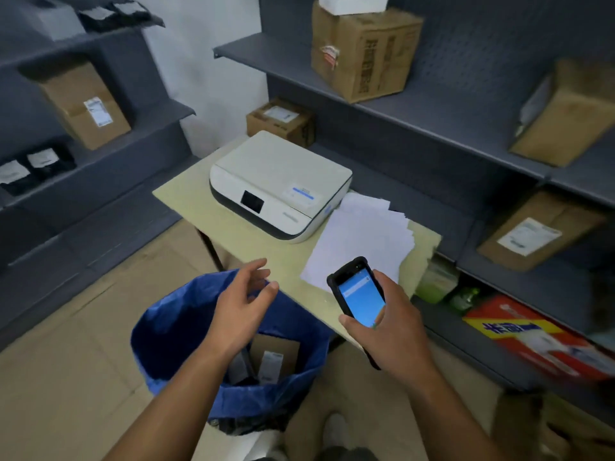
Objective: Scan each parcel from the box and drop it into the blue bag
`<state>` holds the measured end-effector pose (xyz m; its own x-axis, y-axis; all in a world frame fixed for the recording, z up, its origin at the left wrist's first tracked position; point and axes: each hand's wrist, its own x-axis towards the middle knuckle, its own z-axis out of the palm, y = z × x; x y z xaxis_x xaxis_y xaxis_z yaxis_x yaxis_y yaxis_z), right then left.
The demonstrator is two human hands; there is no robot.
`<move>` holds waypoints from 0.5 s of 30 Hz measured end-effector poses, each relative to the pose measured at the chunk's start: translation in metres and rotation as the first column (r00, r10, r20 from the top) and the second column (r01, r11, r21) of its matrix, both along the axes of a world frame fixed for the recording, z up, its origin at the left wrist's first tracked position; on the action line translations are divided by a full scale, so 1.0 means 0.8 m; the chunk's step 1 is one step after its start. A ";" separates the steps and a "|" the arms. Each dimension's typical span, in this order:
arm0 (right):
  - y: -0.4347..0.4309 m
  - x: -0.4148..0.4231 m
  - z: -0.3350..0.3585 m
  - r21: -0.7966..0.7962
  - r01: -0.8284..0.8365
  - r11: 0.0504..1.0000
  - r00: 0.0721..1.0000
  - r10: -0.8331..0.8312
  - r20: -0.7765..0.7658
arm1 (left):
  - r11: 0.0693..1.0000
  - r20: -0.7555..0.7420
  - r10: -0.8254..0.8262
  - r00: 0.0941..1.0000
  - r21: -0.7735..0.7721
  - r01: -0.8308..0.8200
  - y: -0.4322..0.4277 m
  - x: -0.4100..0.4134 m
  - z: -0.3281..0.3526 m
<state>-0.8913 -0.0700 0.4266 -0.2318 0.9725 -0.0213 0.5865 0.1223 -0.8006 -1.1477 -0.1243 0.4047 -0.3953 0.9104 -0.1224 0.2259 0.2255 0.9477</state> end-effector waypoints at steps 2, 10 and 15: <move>-0.026 0.016 0.001 -0.004 0.082 0.997 0.997 -0.082 0.011 | 0.997 0.031 -0.077 0.997 -0.023 0.078 0.001 0.006 -0.006; -0.136 0.060 0.003 -0.005 0.317 0.948 0.943 -0.315 0.106 | 0.950 0.046 -0.298 0.954 -0.081 0.300 -0.026 0.039 -0.025; -0.192 0.097 0.011 0.025 0.468 0.883 0.872 -0.466 0.148 | 0.876 0.068 -0.475 0.878 -0.054 0.478 -0.034 0.099 -0.011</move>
<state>-0.8136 -0.2239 0.4352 0.2560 0.9662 -0.0311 0.6827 -0.2035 -0.7018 -1.0687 -0.1515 0.3960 0.0927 0.9757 -0.1985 0.2737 0.1667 0.9472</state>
